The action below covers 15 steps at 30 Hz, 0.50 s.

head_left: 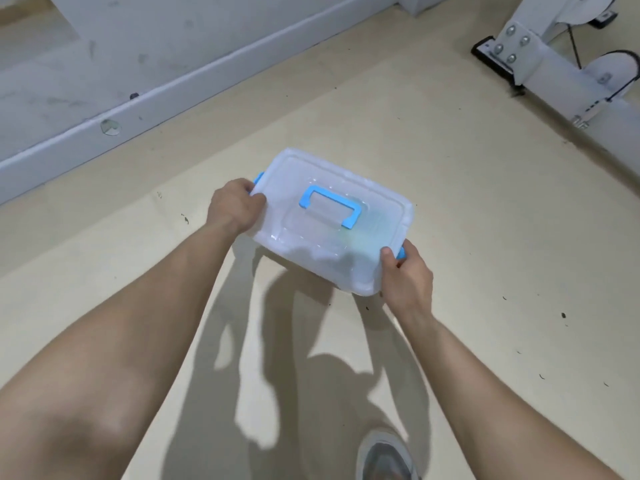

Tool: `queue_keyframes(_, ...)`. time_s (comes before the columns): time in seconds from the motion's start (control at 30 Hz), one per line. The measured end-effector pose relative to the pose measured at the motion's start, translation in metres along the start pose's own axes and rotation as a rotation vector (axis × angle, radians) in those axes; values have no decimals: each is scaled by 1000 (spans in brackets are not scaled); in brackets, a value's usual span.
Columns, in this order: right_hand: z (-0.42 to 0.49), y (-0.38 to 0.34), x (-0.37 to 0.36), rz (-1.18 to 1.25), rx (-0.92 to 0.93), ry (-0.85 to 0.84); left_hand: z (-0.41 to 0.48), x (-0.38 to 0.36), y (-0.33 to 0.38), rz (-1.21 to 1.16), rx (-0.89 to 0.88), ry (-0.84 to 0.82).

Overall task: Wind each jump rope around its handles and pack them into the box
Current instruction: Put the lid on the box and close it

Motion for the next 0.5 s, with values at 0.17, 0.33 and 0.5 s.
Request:
queue_keyframes(0.17,19,-37,-14,-254,61,-287,-51,38,-103,-54,180,1)
queue_keyframes(0.33,-20,-94,-80,-436,234,-619,-116,87,-217,-167,440,76)
queue_keyframes(0.5,-74,-127,-138,-565,412,-700,-153,118,-298,-268,579,150)
Point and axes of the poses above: each hand's wrist, its own z-axis towards the middle knuckle, its own x-axis out of the back of the hand, y = z × x, the point moved 2 cm from there along z, towards the middle knuckle, and after that the axes turned 13 degrees about x, right-handed, at the moved point
